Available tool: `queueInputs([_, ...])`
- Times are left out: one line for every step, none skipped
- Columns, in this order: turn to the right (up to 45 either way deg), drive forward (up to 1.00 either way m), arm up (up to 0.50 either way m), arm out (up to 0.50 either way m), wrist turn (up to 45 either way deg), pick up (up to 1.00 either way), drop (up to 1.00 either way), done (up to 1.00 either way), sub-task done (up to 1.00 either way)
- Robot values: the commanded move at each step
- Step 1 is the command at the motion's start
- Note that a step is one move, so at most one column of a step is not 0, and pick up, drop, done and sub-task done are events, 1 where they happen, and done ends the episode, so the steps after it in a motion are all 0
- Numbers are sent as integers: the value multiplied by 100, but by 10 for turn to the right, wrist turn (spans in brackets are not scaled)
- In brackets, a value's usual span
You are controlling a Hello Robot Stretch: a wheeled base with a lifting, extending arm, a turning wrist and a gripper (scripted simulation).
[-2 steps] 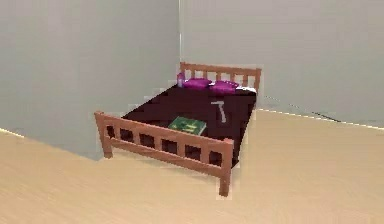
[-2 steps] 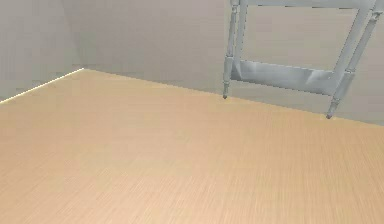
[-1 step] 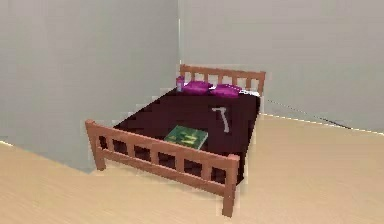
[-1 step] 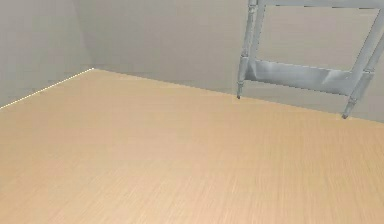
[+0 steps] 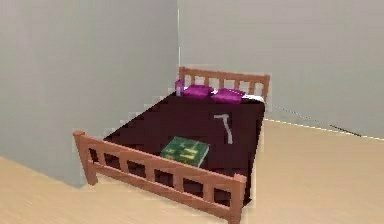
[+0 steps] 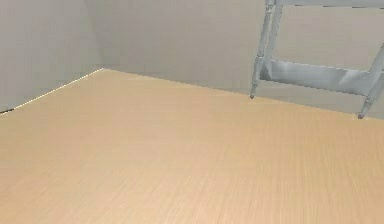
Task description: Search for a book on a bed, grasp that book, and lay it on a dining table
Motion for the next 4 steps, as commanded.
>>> queueInputs([450,0,0,0,0,0,0,0,0])
queueInputs([180,0,0,0,0,0,0,0,0])
queueInputs([0,35,0,0,0,0,0,0,0])
queueInputs([-450,0,0,0,0,0,0,0,0])
